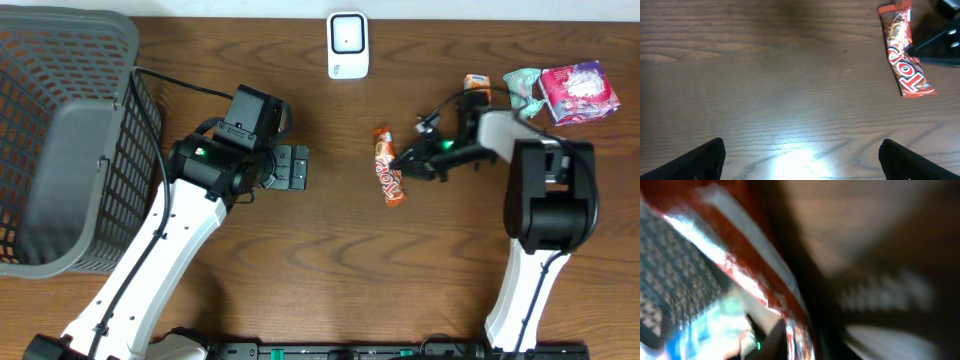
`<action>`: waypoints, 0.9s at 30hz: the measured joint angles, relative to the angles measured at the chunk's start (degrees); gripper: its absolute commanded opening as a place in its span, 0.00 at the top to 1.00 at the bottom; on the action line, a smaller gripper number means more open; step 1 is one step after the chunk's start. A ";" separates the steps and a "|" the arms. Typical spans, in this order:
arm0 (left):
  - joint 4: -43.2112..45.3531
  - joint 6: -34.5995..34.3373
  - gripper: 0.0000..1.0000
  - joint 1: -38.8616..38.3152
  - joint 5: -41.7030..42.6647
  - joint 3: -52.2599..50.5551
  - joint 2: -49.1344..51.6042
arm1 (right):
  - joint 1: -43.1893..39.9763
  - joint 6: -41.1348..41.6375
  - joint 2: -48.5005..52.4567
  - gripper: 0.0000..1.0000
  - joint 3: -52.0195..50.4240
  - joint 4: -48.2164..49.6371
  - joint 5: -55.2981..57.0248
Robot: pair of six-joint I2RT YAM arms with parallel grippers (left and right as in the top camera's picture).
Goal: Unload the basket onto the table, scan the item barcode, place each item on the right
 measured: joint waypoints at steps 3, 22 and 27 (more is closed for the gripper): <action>0.02 0.00 0.02 0.00 0.00 0.00 0.00 | -1.42 -2.25 0.00 0.64 5.40 -8.52 6.45; 0.02 0.00 0.02 0.00 0.02 0.00 0.00 | 13.00 -10.78 -0.02 0.45 25.31 -28.33 38.75; 0.02 0.00 0.02 0.00 0.02 0.00 0.00 | 17.70 -8.83 -0.04 0.45 23.69 -25.40 44.87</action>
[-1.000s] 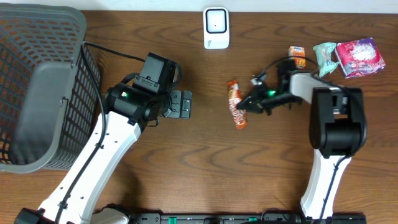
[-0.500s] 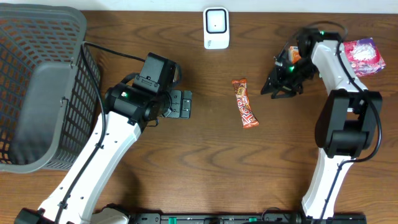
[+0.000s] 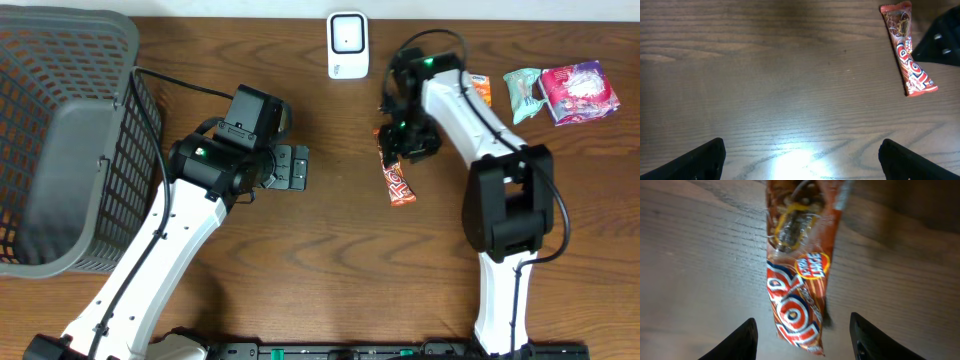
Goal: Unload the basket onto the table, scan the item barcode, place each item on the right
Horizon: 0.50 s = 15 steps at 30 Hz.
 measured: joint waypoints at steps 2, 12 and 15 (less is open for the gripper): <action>-0.02 0.00 0.02 0.00 0.00 0.00 0.00 | 1.16 0.68 0.02 0.45 -1.40 2.16 1.51; -0.02 0.00 0.02 0.00 0.00 0.00 0.00 | 3.52 1.90 -0.96 0.88 -10.47 12.74 4.96; -0.02 0.00 0.02 0.00 0.00 0.00 0.00 | 3.37 2.25 -1.73 0.99 -11.56 14.27 5.18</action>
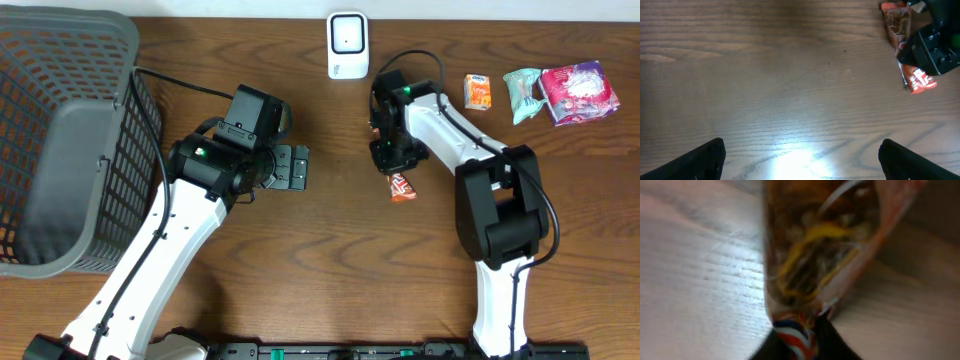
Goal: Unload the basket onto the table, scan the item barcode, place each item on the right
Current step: 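Hold the red bar's barcode over the white scanner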
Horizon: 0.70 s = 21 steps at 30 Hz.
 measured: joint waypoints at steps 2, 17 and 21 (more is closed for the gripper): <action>0.00 0.00 0.02 0.00 0.00 0.00 0.00 | 0.00 0.20 -0.07 0.99 0.13 0.00 0.00; 0.02 0.00 0.02 0.00 0.00 0.00 0.00 | 0.02 3.61 1.20 0.99 23.54 13.27 -0.15; 0.02 0.00 0.02 0.00 0.04 0.00 0.00 | 0.02 5.16 1.31 0.99 23.54 23.78 -0.13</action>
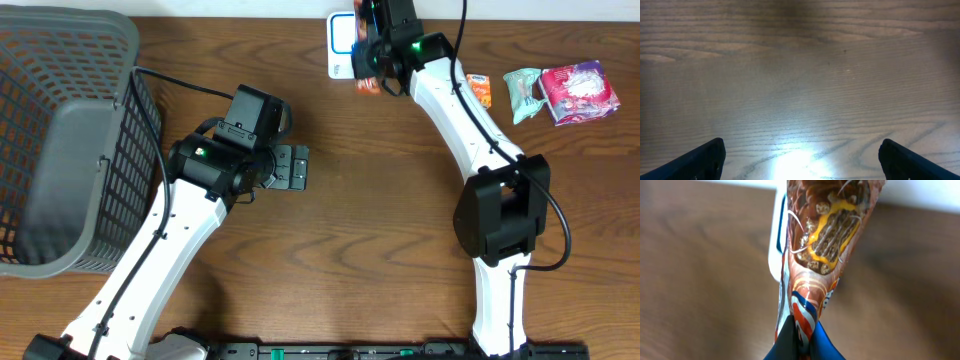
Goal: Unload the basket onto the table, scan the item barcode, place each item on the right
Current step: 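Hold the red bar's barcode over the white scanner, then carry the red bar to the far right and release it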
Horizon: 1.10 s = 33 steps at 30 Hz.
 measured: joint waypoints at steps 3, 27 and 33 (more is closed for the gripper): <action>0.00 0.00 0.02 0.00 0.09 0.00 0.00 | 0.00 1.40 0.31 0.99 -0.02 7.15 0.00; -0.02 0.00 0.02 0.00 0.11 0.00 0.00 | -10.93 -5.20 3.32 0.99 -0.39 1.07 15.93; -0.02 0.00 0.02 0.00 0.11 0.00 0.00 | -19.61 -9.97 2.67 0.69 -0.39 -9.51 17.86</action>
